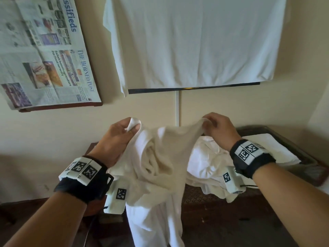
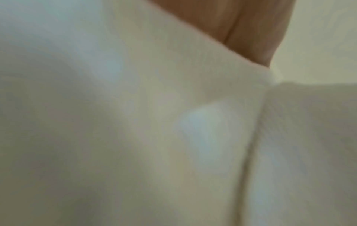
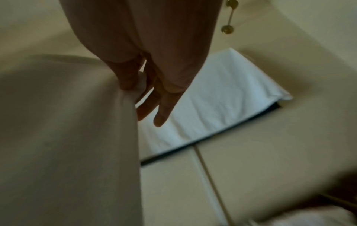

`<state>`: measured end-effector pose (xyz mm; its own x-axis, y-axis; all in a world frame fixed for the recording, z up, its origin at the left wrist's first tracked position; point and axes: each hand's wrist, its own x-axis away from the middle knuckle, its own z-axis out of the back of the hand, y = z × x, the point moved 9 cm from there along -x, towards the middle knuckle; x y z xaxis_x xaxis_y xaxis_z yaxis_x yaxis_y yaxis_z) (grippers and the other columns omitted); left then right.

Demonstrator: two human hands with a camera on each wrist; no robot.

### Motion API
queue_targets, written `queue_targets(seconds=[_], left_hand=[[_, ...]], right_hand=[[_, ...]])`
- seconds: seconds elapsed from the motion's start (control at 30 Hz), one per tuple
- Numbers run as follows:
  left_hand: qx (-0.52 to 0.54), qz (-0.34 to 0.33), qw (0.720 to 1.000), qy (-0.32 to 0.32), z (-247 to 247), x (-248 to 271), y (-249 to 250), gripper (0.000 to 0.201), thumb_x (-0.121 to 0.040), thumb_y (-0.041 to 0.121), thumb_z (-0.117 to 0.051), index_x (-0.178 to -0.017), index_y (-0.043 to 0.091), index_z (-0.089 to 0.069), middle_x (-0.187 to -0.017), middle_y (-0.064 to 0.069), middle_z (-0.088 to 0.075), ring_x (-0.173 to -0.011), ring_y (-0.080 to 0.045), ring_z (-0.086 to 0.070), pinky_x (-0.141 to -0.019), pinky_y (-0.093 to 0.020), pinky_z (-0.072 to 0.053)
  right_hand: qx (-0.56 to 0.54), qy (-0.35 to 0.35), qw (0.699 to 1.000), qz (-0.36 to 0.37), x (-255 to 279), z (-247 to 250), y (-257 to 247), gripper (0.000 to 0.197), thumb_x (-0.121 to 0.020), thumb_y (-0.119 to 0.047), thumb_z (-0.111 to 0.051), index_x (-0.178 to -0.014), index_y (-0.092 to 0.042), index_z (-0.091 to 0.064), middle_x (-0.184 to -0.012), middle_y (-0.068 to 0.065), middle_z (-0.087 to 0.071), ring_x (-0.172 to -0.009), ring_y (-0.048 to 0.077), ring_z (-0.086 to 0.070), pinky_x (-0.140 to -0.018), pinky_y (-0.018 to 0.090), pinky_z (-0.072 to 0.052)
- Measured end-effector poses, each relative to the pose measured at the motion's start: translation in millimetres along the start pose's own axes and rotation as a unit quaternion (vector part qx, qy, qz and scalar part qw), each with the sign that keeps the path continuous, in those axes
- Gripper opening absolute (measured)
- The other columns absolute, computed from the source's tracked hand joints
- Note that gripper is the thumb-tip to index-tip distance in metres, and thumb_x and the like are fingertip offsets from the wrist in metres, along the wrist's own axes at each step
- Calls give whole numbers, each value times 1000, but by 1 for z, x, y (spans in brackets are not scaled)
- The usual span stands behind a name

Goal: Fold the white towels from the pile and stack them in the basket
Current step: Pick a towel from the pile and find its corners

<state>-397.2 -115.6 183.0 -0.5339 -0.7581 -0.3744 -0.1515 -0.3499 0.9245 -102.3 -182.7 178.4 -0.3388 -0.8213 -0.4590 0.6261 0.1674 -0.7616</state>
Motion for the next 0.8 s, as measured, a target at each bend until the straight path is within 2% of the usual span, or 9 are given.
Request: queue_targets(seconds=[0.07, 0.13, 0.17, 0.27, 0.33, 0.47, 0.6, 0.7, 0.8], left_hand=[[4, -29, 999, -24, 7, -1, 19, 45, -72, 61, -81, -78, 18, -71, -83, -18, -64, -74, -30, -59, -68, -43, -50], [9, -69, 997, -26, 19, -5, 46, 44, -72, 61, -80, -82, 18, -76, -83, -9, -68, -73, -21, -63, -66, -33, -53], [21, -89, 996, -26, 26, -8, 60, 42, -73, 59, -80, -81, 18, -76, -79, -6, -68, -69, -18, -62, -64, -30, -52], [60, -130, 989, -34, 43, -17, 97, 36, -74, 49, -84, -78, 14, -75, -73, -6, -67, -63, -17, -62, -59, -27, -52], [63, -148, 986, -40, 51, -22, 114, 32, -74, 44, -84, -81, 14, -77, -74, -5, -68, -64, -16, -64, -60, -26, -54], [85, -172, 979, -62, 60, -26, 132, 22, -76, 39, -84, -73, 19, -75, -72, 0, -69, -66, -12, -64, -66, -25, -54], [105, -183, 973, -99, 69, -26, 147, 15, -80, 32, -77, -69, 22, -73, -75, 4, -70, -71, -10, -66, -73, -24, -55], [122, -180, 969, -116, 81, -27, 153, 12, -79, 26, -72, -68, 22, -75, -75, 6, -72, -72, -9, -68, -72, -23, -55], [123, -172, 969, -130, 96, -29, 151, 11, -80, 29, -74, -71, 22, -76, -77, 8, -72, -74, -8, -69, -74, -23, -56]], right_hand=[[-30, 23, 997, 73, -8, 5, -63, 20, -93, 1, -55, -93, -11, -71, -91, 3, -71, -85, 25, -67, -77, 40, -58], [-69, 10, 990, 125, -12, 1, -121, 28, -93, 3, -52, -91, -18, -72, -88, -4, -71, -79, 23, -67, -70, 43, -60], [-80, 2, 985, 155, -12, -2, -147, 30, -93, 3, -52, -91, -20, -71, -86, -8, -70, -76, 20, -67, -66, 41, -60], [-84, -30, 967, 238, -4, -16, -214, 20, -94, -3, -58, -92, -19, -71, -86, -12, -69, -79, 4, -64, -68, 19, -50], [-99, -51, 958, 265, -1, -27, -246, 8, -91, -9, -67, -93, -14, -72, -86, -7, -72, -80, 4, -66, -73, 15, -48], [-144, -103, 944, 278, -1, -52, -287, 5, -85, -14, -74, -90, -12, -76, -85, -4, -76, -80, 6, -70, -77, 18, -52], [-151, -122, 936, 294, -5, -76, -316, 6, -86, -13, -73, -91, -16, -77, -85, -7, -76, -81, 5, -70, -77, 17, -51], [-143, -125, 933, 305, -10, -92, -331, 6, -89, -13, -70, -92, -16, -75, -85, -8, -75, -81, 5, -69, -77, 17, -50], [-131, -139, 936, 295, -15, -110, -339, 6, -91, -12, -67, -92, -14, -73, -82, -10, -72, -79, 5, -67, -75, 17, -49]])
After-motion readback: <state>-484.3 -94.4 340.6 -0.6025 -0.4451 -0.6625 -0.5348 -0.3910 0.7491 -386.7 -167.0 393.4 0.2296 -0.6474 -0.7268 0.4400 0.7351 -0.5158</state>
